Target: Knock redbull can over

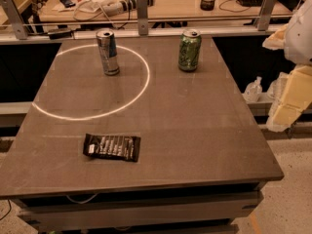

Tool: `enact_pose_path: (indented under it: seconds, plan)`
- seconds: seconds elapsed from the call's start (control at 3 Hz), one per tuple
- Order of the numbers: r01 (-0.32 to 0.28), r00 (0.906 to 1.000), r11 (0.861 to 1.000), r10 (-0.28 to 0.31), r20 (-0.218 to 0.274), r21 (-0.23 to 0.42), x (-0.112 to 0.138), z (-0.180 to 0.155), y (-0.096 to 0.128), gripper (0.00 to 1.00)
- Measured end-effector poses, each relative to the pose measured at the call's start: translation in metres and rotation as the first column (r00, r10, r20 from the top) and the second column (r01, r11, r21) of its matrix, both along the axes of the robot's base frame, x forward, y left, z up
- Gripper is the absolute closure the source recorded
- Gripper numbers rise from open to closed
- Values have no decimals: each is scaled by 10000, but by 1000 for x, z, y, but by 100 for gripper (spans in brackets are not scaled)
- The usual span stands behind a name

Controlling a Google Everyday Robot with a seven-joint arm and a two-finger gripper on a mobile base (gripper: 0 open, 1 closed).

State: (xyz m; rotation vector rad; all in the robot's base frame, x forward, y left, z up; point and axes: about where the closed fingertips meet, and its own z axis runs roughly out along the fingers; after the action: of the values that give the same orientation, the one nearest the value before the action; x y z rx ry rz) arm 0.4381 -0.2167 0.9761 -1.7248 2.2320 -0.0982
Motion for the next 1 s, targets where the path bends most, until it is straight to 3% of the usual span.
enact_pose_path:
  seconds: [0.33,0.67,1.0]
  plan:
    - [0,10000,10000,0,0,0,0,0,0,0]
    - [294,9992,9980,-308,239,563,3,5,2,0]
    - [1016,9915,9679,-1173,558,2299,19,8,8,0]
